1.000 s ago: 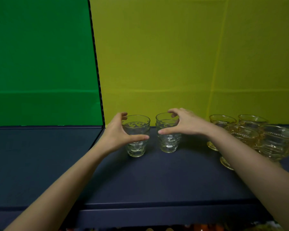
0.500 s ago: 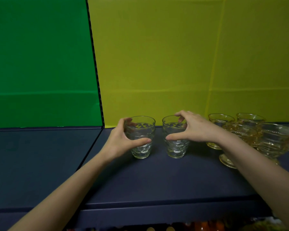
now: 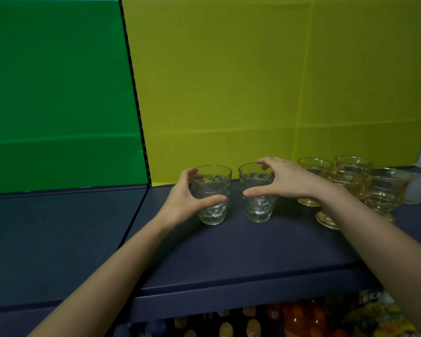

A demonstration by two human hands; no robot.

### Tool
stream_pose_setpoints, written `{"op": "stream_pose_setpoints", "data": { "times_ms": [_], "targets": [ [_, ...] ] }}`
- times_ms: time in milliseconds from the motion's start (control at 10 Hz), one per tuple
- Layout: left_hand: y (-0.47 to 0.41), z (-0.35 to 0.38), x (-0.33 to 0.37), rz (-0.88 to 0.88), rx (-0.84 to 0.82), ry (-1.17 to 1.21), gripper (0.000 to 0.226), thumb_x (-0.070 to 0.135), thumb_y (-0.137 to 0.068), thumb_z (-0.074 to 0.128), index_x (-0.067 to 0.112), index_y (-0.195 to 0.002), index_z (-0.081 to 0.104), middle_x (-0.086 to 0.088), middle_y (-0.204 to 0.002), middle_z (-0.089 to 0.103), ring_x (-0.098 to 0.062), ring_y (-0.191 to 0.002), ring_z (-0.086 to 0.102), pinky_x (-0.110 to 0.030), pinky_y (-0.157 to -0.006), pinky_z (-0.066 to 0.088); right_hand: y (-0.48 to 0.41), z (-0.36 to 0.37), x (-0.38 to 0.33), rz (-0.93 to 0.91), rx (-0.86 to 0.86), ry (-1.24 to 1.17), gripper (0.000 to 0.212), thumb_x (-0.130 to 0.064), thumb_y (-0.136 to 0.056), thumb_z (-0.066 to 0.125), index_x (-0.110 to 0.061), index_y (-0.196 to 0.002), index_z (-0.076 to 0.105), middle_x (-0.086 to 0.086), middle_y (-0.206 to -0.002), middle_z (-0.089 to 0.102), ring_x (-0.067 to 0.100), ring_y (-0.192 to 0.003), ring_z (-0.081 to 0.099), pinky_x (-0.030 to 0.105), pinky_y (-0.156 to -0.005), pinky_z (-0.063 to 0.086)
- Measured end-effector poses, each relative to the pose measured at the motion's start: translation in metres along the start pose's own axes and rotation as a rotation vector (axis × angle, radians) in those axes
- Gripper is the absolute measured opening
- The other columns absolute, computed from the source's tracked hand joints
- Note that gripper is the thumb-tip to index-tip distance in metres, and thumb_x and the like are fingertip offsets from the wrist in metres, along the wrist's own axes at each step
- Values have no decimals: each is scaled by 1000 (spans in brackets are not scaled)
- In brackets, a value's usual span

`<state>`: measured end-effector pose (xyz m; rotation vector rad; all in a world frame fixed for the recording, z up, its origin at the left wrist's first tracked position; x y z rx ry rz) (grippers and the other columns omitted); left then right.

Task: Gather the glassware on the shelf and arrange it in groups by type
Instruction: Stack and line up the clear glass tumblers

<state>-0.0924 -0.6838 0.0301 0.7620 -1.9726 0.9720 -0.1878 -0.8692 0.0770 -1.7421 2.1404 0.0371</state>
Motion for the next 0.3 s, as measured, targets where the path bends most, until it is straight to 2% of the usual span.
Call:
{"op": "stream_pose_setpoints", "data": {
  "times_ms": [100,200,300],
  "targets": [
    [4,0,2,-15,-48,-14,108,38,-54,81,14,-139,19,5,-128,44,-11,-115,49,-25,-98,39,7,-1,-3,24,4,15,117,-81,-47,54,-24,-145,25,4,-151,32,22,-137,33,40,-112,30],
    [11,-2,8,21,-44,-28,110,33,-60,79,12,-143,10,2,-139,35,-12,-123,40,-23,-100,34,17,-7,-3,3,108,-54,112,-80,-50,53,-24,-143,29,3,-151,34,21,-136,35,39,-112,29],
    [22,-15,28,132,70,-140,107,50,-56,70,12,-141,17,-4,-147,31,-15,-129,37,-28,-105,32,33,-21,-1,-99,293,-105,72,-52,-74,65,-19,-134,44,2,-139,48,18,-125,47,32,-104,34]
  ]
}}
Point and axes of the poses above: each hand's wrist, its own y-axis away from the middle knuckle, its own z-axis out of the palm, x = y × z, the point moved 4 cm from there along -y, towards the middle knuckle
